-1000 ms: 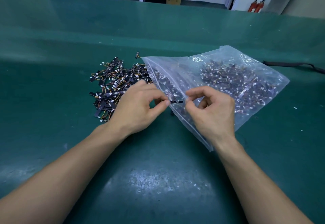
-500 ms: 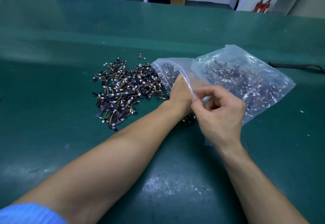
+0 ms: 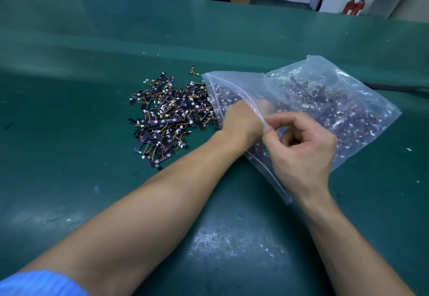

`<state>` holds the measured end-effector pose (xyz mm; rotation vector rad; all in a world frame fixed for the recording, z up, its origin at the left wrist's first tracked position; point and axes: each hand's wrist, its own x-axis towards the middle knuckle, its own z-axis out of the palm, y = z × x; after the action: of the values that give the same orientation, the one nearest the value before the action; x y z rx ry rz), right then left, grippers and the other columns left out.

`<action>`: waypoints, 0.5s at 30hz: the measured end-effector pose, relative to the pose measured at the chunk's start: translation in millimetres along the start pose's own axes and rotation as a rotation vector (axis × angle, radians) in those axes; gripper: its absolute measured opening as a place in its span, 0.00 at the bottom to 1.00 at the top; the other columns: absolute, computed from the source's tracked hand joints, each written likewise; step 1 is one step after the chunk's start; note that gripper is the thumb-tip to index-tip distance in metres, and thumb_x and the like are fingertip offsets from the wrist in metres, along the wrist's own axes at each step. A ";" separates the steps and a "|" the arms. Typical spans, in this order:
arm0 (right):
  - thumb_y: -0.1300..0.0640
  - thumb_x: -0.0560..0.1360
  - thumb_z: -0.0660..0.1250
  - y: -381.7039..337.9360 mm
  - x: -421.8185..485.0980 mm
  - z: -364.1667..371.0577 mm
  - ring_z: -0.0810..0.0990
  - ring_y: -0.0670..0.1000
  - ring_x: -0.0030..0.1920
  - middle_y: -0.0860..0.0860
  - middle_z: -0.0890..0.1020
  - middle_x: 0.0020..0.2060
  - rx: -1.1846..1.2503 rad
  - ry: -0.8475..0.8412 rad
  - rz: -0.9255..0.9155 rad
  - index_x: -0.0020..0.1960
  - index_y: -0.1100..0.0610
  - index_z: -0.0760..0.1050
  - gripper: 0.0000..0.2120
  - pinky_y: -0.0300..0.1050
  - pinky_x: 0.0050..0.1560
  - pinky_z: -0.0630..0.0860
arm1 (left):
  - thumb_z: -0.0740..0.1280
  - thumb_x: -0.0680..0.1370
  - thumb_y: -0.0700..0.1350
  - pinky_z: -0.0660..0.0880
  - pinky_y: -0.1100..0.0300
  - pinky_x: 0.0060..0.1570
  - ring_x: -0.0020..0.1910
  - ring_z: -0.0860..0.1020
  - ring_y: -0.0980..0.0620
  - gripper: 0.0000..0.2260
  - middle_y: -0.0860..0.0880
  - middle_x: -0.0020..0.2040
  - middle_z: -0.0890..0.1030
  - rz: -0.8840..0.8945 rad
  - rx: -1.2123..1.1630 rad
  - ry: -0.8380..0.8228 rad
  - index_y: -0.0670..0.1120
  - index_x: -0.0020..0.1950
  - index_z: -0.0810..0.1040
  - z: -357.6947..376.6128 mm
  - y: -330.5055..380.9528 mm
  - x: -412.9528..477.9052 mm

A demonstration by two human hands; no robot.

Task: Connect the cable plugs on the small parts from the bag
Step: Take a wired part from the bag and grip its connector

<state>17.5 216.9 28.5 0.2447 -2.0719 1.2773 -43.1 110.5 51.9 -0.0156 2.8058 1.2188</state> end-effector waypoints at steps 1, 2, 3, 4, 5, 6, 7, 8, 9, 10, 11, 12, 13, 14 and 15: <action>0.59 0.70 0.71 0.6 -0.2 -0.2 0.72 0.50 0.27 0.45 0.83 0.35 -0.003 -0.009 -0.002 0.43 0.49 0.82 0.06 0.39 0.31 0.70 | 0.62 0.78 0.33 0.76 0.50 0.55 0.57 0.80 0.36 0.10 0.32 0.56 0.81 0.005 0.002 0.012 0.41 0.37 0.73 1.1 0.6 1.8; 0.59 0.70 0.71 1.1 -0.4 -0.2 0.72 0.50 0.27 0.44 0.83 0.35 -0.009 -0.021 0.001 0.43 0.48 0.82 0.06 0.38 0.32 0.70 | 0.64 0.77 0.33 0.76 0.48 0.53 0.55 0.80 0.36 0.09 0.33 0.53 0.82 0.043 0.047 0.004 0.41 0.37 0.74 -0.2 1.8 2.3; 0.59 0.70 0.72 1.8 -0.6 0.1 0.72 0.49 0.27 0.44 0.83 0.35 -0.014 -0.035 0.008 0.43 0.48 0.82 0.06 0.37 0.32 0.69 | 0.65 0.76 0.35 0.76 0.48 0.51 0.52 0.81 0.37 0.08 0.35 0.49 0.83 0.107 0.142 -0.007 0.42 0.37 0.75 -1.8 0.6 1.8; 0.60 0.70 0.72 2.7 -0.8 0.7 0.72 0.49 0.27 0.44 0.83 0.35 -0.021 -0.055 0.019 0.43 0.48 0.82 0.06 0.36 0.32 0.69 | 0.67 0.75 0.39 0.76 0.50 0.48 0.50 0.82 0.39 0.07 0.39 0.45 0.83 0.159 0.246 -0.011 0.44 0.37 0.75 -3.2 -2.4 2.3; 0.60 0.69 0.72 3.4 -1.3 1.6 0.72 0.48 0.27 0.44 0.83 0.35 -0.028 -0.080 0.033 0.43 0.48 0.82 0.07 0.35 0.33 0.69 | 0.68 0.75 0.43 0.76 0.52 0.45 0.48 0.82 0.41 0.05 0.43 0.42 0.83 0.198 0.338 -0.005 0.45 0.39 0.77 -5.4 -7.5 3.2; 0.60 0.69 0.72 4.1 -2.0 2.4 0.73 0.48 0.27 0.42 0.83 0.35 -0.035 -0.115 0.048 0.43 0.48 0.82 0.07 0.33 0.33 0.69 | 0.68 0.74 0.47 0.74 0.55 0.43 0.47 0.82 0.43 0.05 0.47 0.40 0.81 0.230 0.410 0.017 0.46 0.43 0.80 -8.9 -13.7 2.7; 0.59 0.69 0.73 4.8 -2.8 3.4 0.73 0.47 0.27 0.41 0.83 0.36 -0.045 -0.155 0.061 0.42 0.48 0.82 0.07 0.31 0.33 0.69 | 0.68 0.74 0.50 0.72 0.55 0.41 0.46 0.82 0.43 0.08 0.49 0.39 0.80 0.249 0.467 0.050 0.47 0.47 0.82 -12.6 -21.1 0.3; 0.59 0.69 0.74 5.9 -3.5 4.6 0.74 0.45 0.28 0.40 0.83 0.37 -0.062 -0.201 0.074 0.42 0.48 0.82 0.07 0.30 0.34 0.68 | 0.68 0.73 0.52 0.70 0.56 0.40 0.45 0.81 0.43 0.09 0.49 0.38 0.78 0.268 0.508 0.081 0.48 0.47 0.82 -17.1 -29.3 -3.0; 0.59 0.69 0.75 7.3 -4.5 5.6 0.75 0.44 0.29 0.38 0.83 0.37 -0.092 -0.250 0.089 0.42 0.48 0.82 0.06 0.28 0.34 0.68 | 0.68 0.74 0.54 0.67 0.56 0.39 0.45 0.81 0.42 0.10 0.49 0.38 0.78 0.298 0.529 0.126 0.48 0.46 0.82 -22.2 -38.8 -7.2; 0.58 0.69 0.76 8.8 -5.6 6.6 0.76 0.43 0.30 0.37 0.82 0.37 -0.130 -0.299 0.102 0.42 0.47 0.83 0.06 0.27 0.34 0.68 | 0.67 0.74 0.55 0.66 0.56 0.38 0.44 0.81 0.42 0.10 0.49 0.38 0.80 0.328 0.540 0.167 0.50 0.44 0.81 -28.3 -49.9 -11.0; 0.57 0.69 0.77 10.1 -6.7 7.7 0.77 0.42 0.31 0.36 0.82 0.36 -0.169 -0.347 0.117 0.42 0.47 0.83 0.06 0.27 0.35 0.69 | 0.66 0.75 0.57 0.67 0.56 0.37 0.44 0.81 0.44 0.10 0.51 0.38 0.82 0.349 0.523 0.209 0.52 0.42 0.80 -35.4 -61.3 -14.1; 0.56 0.69 0.77 10.9 -7.7 8.9 0.78 0.41 0.31 0.35 0.82 0.36 -0.201 -0.385 0.132 0.41 0.47 0.83 0.05 0.28 0.35 0.69 | 0.66 0.75 0.58 0.69 0.56 0.38 0.44 0.80 0.46 0.10 0.53 0.38 0.82 0.359 0.484 0.243 0.54 0.41 0.79 -43.5 -72.2 -17.2; 0.55 0.69 0.78 11.3 -8.9 10.1 0.78 0.41 0.31 0.34 0.82 0.36 -0.219 -0.412 0.148 0.41 0.47 0.83 0.05 0.30 0.35 0.71 | 0.67 0.76 0.59 0.69 0.56 0.39 0.44 0.79 0.48 0.09 0.55 0.36 0.80 0.359 0.438 0.269 0.55 0.40 0.77 -51.6 -83.0 -20.3; 0.54 0.70 0.77 11.4 -9.9 11.1 0.78 0.40 0.31 0.34 0.82 0.35 -0.226 -0.426 0.161 0.41 0.46 0.82 0.05 0.32 0.35 0.72 | 0.68 0.76 0.58 0.69 0.56 0.39 0.44 0.77 0.50 0.09 0.57 0.34 0.78 0.357 0.410 0.296 0.56 0.40 0.76 -59.9 -92.6 -22.5; 0.54 0.70 0.77 11.1 -10.5 11.7 0.78 0.40 0.30 0.34 0.82 0.34 -0.227 -0.431 0.169 0.40 0.46 0.82 0.05 0.34 0.35 0.73 | 0.69 0.76 0.57 0.68 0.57 0.39 0.45 0.74 0.51 0.08 0.58 0.34 0.77 0.362 0.386 0.328 0.55 0.41 0.77 -68.3 -101.5 -23.3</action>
<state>14.8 210.7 10.5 0.2632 -2.6324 1.1443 -20.6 -9.3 26.2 0.3626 3.3995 0.7523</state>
